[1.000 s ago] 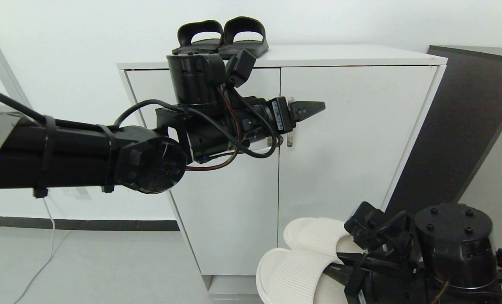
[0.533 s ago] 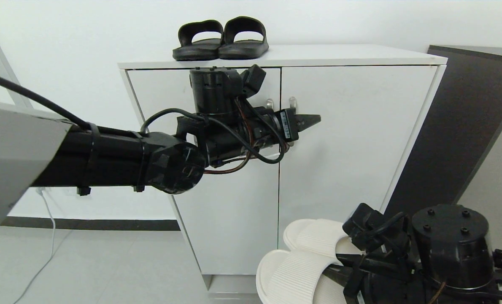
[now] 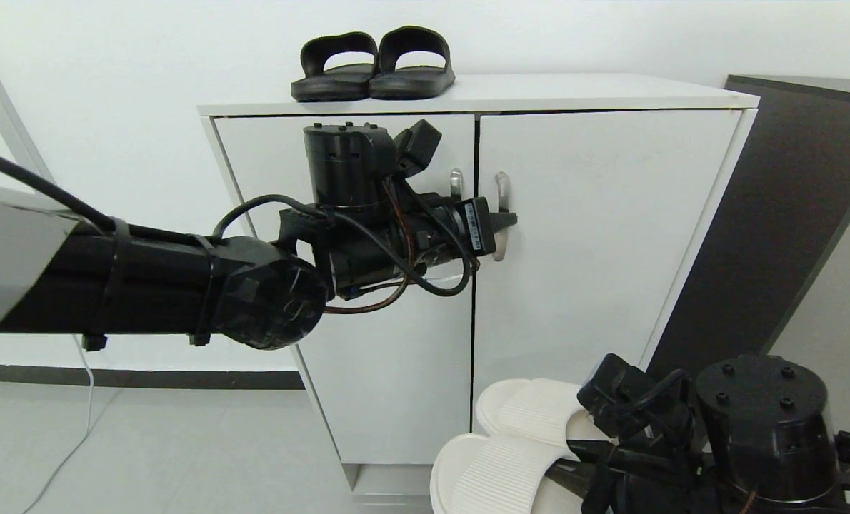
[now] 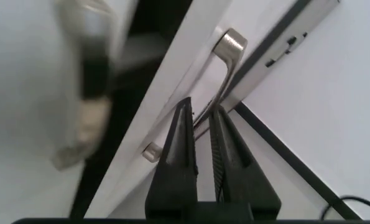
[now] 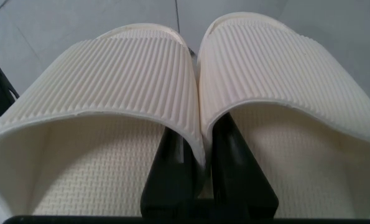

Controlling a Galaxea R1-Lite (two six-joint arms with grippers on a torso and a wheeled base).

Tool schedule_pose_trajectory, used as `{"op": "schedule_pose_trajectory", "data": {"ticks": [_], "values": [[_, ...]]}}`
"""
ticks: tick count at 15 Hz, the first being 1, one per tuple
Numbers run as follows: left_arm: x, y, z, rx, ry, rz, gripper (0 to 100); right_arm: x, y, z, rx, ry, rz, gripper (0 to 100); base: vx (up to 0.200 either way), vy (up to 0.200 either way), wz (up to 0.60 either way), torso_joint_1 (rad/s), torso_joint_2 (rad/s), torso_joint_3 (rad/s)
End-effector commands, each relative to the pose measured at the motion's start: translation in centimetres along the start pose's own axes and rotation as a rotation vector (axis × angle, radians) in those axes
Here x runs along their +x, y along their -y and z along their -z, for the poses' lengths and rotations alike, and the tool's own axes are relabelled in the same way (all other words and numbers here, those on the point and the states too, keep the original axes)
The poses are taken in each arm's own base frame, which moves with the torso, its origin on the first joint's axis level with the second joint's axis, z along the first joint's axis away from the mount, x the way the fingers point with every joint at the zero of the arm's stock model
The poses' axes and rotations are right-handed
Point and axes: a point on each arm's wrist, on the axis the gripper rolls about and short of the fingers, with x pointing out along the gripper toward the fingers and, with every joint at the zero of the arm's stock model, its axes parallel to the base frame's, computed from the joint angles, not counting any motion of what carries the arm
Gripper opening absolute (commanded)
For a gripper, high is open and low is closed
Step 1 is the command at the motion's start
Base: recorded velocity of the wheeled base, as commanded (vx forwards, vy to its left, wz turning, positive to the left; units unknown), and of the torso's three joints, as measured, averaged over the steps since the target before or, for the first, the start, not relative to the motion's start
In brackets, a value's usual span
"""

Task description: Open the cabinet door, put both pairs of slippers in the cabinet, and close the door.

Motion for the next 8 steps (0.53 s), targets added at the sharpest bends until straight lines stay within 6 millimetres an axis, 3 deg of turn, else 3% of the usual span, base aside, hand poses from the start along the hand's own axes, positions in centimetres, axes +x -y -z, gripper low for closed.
{"op": "schedule_pose_trajectory", "data": {"ticks": [1,2,4,8], "values": [[-2.6,2.1,-0.5,0.011,0.024,0.038,0,-0.4,-0.5,0.2,-0.007,0.0,-0.059,0,0.0,0.0,0.0,0.0,0.0,0.0],[-2.6,2.1,-0.5,0.011,0.024,0.038,0,-0.4,-0.5,0.2,-0.007,0.0,-0.059,0,0.0,0.0,0.0,0.0,0.0,0.0],[-4.8,3.8,-0.3,0.014,0.025,0.08,0,-1.6,-1.2,0.7,-0.02,0.018,-0.177,0,0.0,0.0,0.0,0.0,0.0,0.0],[-6.9,5.4,0.4,0.013,0.006,0.11,0,-1.7,-1.3,1.2,-0.025,0.01,-0.192,0,0.0,0.0,0.0,0.0,0.0,0.0]]}}
